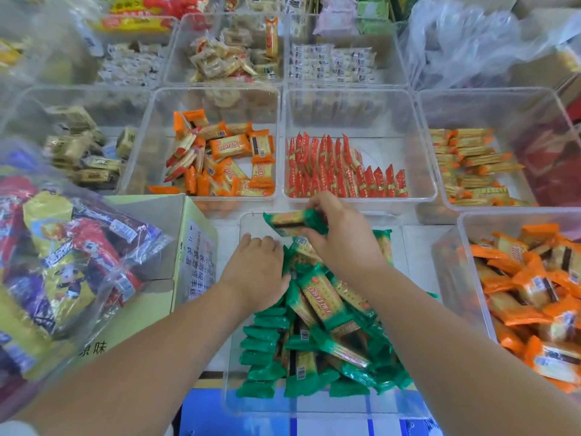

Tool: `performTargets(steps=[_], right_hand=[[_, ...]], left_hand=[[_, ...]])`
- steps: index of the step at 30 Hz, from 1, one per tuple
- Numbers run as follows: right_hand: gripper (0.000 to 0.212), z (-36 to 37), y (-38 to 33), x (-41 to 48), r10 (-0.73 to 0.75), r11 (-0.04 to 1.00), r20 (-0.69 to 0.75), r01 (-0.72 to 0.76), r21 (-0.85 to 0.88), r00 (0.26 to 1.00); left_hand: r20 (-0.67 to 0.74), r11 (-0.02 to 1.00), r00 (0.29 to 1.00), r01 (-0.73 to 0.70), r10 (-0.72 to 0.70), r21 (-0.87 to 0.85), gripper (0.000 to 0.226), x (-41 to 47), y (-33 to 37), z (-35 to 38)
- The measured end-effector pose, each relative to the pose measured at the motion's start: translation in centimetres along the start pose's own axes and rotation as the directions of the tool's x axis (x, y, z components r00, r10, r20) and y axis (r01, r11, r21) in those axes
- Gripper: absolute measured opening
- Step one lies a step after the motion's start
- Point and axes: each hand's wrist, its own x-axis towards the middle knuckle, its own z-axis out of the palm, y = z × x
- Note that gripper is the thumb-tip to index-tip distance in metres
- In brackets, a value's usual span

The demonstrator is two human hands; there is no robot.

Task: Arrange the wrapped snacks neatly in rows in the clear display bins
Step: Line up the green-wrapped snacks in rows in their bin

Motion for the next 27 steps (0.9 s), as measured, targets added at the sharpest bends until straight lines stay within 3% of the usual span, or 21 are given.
performTargets(steps=[3, 6, 8, 10, 14, 16, 18, 20, 22, 27], right_hand=[[0.036, 1.3, -1.4, 1.9, -0.056, 0.993, 0.022, 0.058, -0.099, 0.998], [0.030, 3.3, -1.9, 3.1, -0.051, 0.955, 0.148, 0.092, -0.283, 0.988], [0.021, 4.8, -1.9, 3.5, -0.039, 0.909, 0.238, 0.134, -0.394, 0.970], [0.028, 5.9, -1.9, 3.7, -0.044, 0.880, 0.261, 0.161, -0.447, 0.964], [0.011, 7.0, -1.8, 3.7, -0.037, 0.914, 0.263, 0.139, -0.381, 0.964], [0.024, 7.4, -2.2, 3.0, -0.035, 0.958, 0.278, 0.112, -0.266, 0.960], [0.031, 7.6, -2.7, 2.5, 0.035, 0.994, 0.215, -0.012, -0.107, 0.976], [0.029, 7.9, -2.8, 2.6, 0.209, 0.976, 0.139, -0.215, 0.029, 0.968], [0.030, 8.3, -2.9, 2.9, 0.384, 0.913, 0.121, -0.396, 0.100, 0.916], [0.044, 9.7, -4.2, 3.7, 0.572, 0.793, 0.257, -0.606, 0.070, 0.778]], left_hand=[[0.016, 0.998, 1.000, -0.023, 0.022, 0.066, 0.080, -0.7, -0.1, 0.8], [0.023, 0.993, 0.999, -0.047, 0.044, 0.106, 0.083, -1.7, -0.2, 1.2], [0.025, 0.991, 0.998, -0.053, 0.050, 0.121, 0.080, -2.5, -0.2, 1.3], [-0.004, 0.995, 0.999, -0.034, 0.035, 0.091, 0.073, -3.7, -0.2, 1.4], [-0.183, 0.965, 0.965, 0.146, -0.187, -0.220, 0.072, -7.2, 0.4, 1.8], [-0.157, 0.863, 0.924, 0.252, -0.349, -0.438, 0.083, -8.2, 1.1, 2.5], [-0.046, 0.711, 0.890, 0.331, -0.454, -0.621, 0.091, -8.4, 1.8, 3.7], [0.014, 0.589, 0.870, 0.346, -0.493, -0.731, 0.094, -8.3, 2.3, 4.6], [-0.005, 0.554, 0.865, 0.316, -0.501, -0.770, 0.092, -8.2, 2.4, 5.0], [-0.026, 0.562, 0.866, 0.301, -0.499, -0.770, 0.091, -8.2, 2.0, 5.5]])
